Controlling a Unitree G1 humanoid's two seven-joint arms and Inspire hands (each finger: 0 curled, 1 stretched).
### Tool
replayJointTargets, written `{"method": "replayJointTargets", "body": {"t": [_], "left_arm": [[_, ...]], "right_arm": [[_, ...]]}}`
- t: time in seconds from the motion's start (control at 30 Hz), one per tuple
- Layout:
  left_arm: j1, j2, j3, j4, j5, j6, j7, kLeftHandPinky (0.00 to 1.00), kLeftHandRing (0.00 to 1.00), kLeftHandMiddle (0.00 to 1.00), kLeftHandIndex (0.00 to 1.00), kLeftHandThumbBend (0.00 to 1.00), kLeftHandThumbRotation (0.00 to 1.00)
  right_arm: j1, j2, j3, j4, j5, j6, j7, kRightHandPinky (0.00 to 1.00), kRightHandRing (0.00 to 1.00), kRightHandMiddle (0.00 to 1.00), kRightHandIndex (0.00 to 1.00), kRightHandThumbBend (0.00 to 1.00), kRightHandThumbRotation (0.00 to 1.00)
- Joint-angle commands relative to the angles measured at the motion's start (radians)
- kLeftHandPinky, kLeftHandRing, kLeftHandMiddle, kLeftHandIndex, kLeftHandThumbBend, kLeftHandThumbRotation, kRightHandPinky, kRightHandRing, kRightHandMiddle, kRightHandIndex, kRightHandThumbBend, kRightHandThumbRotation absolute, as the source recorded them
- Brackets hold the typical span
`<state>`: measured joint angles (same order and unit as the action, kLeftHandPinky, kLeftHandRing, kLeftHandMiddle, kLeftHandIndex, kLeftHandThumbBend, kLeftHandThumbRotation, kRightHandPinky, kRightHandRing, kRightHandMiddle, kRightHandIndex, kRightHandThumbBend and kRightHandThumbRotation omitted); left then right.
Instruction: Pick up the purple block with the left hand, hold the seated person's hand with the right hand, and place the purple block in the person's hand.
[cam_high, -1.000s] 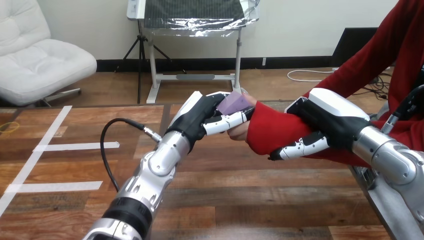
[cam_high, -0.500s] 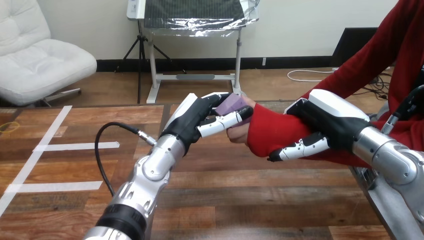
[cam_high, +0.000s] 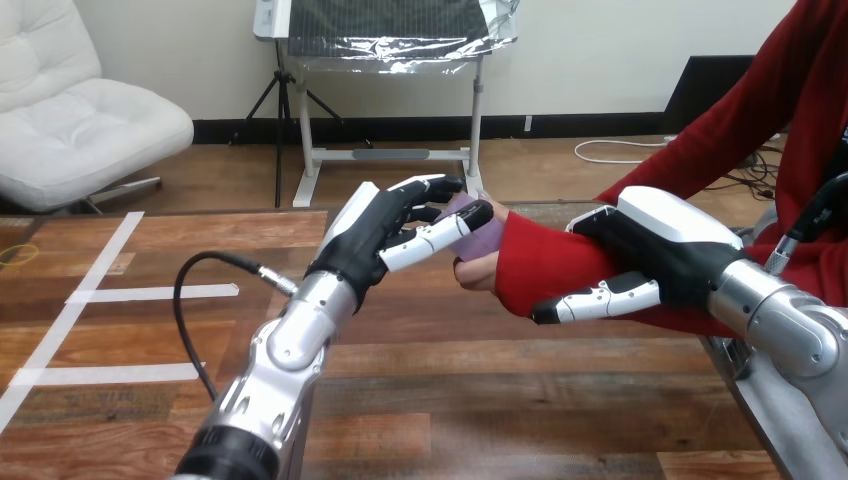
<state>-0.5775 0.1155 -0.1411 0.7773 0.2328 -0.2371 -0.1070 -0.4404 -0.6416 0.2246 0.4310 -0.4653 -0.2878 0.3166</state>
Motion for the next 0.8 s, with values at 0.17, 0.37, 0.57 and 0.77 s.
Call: {"method": "replayJointTargets", "body": {"t": [0.17, 0.37, 0.57, 0.77], "left_arm": [[0.033, 0.030, 0.017, -0.134, -0.005, 0.003, 0.014, 0.73, 0.83, 0.85, 0.81, 0.78, 0.73], [0.061, 0.037, 0.024, -0.169, -0.010, 0.007, 0.015, 0.74, 0.83, 0.85, 0.81, 0.75, 0.73], [0.084, 0.043, 0.029, -0.195, -0.011, 0.002, 0.019, 0.74, 0.83, 0.84, 0.80, 0.71, 0.73], [0.110, 0.043, 0.039, -0.227, -0.023, 0.004, 0.024, 0.71, 0.80, 0.82, 0.79, 0.68, 0.71]], "right_arm": [[-0.023, -0.018, -0.034, -0.107, 0.023, 0.019, 0.029, 0.62, 0.76, 0.77, 0.79, 1.00, 0.91], [-0.012, -0.020, -0.041, -0.120, 0.027, 0.023, 0.035, 0.63, 0.78, 0.79, 0.82, 1.00, 0.94], [-0.003, -0.024, -0.046, -0.132, 0.034, 0.024, 0.036, 0.64, 0.78, 0.80, 0.83, 1.00, 0.96], [0.010, -0.029, -0.052, -0.156, 0.039, 0.031, 0.035, 0.65, 0.79, 0.81, 0.84, 1.00, 0.97]]}}
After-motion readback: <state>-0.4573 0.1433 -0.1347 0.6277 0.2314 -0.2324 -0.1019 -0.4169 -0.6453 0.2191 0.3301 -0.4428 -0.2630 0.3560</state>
